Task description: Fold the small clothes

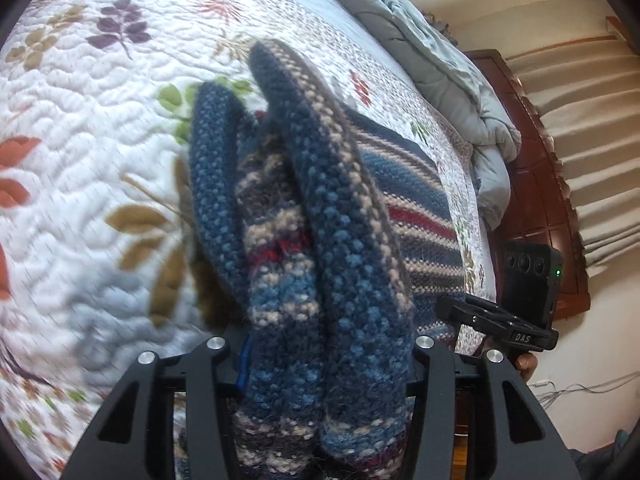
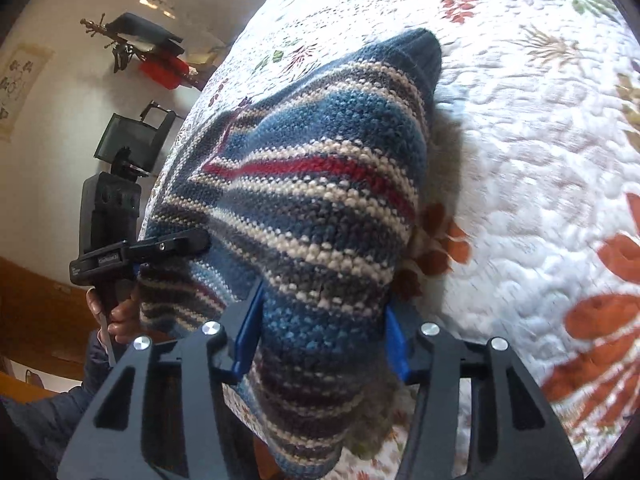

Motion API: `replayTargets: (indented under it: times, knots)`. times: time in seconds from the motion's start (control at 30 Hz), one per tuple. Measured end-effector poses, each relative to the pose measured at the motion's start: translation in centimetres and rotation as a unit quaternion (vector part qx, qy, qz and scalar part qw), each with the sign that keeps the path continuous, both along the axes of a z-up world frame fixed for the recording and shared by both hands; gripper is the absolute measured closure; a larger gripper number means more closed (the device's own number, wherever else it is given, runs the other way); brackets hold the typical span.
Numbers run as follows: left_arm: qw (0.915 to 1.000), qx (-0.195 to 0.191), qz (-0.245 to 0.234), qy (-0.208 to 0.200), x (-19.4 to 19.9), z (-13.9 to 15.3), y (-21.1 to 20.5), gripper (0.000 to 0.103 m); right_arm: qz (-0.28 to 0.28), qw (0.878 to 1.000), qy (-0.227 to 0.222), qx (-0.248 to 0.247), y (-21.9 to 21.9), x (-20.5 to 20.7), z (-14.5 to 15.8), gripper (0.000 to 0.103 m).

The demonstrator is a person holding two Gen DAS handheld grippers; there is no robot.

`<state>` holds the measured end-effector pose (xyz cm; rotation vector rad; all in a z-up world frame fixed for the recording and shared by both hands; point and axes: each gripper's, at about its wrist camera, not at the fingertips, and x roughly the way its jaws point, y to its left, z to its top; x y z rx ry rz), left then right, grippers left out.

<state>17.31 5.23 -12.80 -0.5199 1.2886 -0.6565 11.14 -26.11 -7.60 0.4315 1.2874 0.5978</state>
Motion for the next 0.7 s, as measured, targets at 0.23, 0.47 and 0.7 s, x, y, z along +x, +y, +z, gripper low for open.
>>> replayTargets:
  times: [0.23, 0.47, 0.7]
  knots:
    - [0.9995, -0.005, -0.023, -0.022, -0.5, 1.8, -6.1, 0.054, -0.028, 0.999, -0.022, -0.025, -4.6, -2.4, 2.5, 0.055]
    - [0.9976, -0.009, -0.047, -0.05, 1.2, 4.0, -12.9, 0.054, -0.06, 0.995, -0.058, -0.054, -9.9, -2.7, 5.0, 0.057]
    - [0.9957, 0.003, -0.03, -0.088, 5.0, 4.5, -18.6, 0.054, -0.082, 0.988, -0.111, -0.073, -14.6, 1.1, 6.0, 0.057]
